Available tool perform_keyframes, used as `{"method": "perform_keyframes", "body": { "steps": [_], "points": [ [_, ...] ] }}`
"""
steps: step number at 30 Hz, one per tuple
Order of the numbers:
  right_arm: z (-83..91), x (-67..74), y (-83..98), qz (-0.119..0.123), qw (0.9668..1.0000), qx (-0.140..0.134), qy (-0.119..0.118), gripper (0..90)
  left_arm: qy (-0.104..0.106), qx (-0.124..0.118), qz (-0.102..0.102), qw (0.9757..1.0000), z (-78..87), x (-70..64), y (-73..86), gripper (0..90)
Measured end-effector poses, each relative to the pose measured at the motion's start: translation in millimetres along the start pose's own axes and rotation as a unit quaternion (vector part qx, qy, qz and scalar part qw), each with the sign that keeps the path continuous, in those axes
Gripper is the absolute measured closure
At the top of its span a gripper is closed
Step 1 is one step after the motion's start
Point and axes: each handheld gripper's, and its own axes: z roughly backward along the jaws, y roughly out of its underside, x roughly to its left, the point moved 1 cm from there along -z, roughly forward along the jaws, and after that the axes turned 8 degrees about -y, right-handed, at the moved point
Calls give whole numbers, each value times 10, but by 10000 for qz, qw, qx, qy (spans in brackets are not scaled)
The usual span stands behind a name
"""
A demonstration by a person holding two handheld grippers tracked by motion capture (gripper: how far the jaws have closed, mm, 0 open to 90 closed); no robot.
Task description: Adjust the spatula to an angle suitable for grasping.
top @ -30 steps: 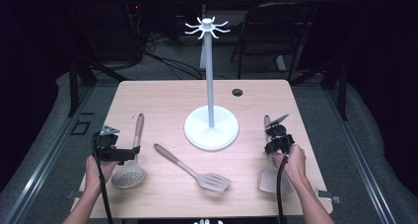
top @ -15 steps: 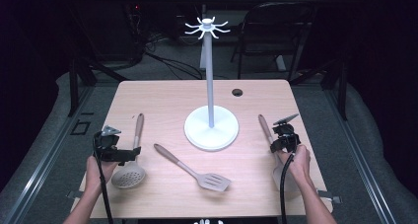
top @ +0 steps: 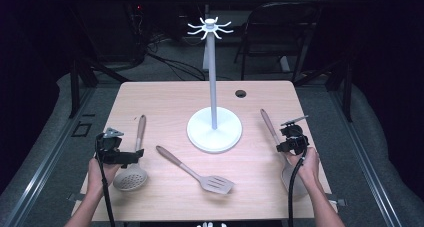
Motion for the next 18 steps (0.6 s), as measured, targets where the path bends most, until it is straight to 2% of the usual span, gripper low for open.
{"method": "perform_keyframes", "body": {
  "steps": [2, 5, 12, 16, 18],
  "points": [
    [52, 34, 3, 190, 9997, -132, 105, 787, 12, -11, -4, 10000, 1, -2, 0, 1],
    [116, 89, 16, 281, 9990, -328, 71, 787, 27, -1, -40, 10000, 2, -7, -5, 1],
    [229, 202, 37, 579, 9972, -482, 12, 787, 69, -35, -52, 10000, -7, -36, -12, 1],
    [302, 273, 43, 705, 9956, -609, -48, 787, 114, -70, -6, 9999, -9, -38, -12, 1],
    [346, 314, 43, 803, 9941, -732, 2, 787, 149, -81, 62, 9998, -8, -37, -11, 1]
  ]
}}
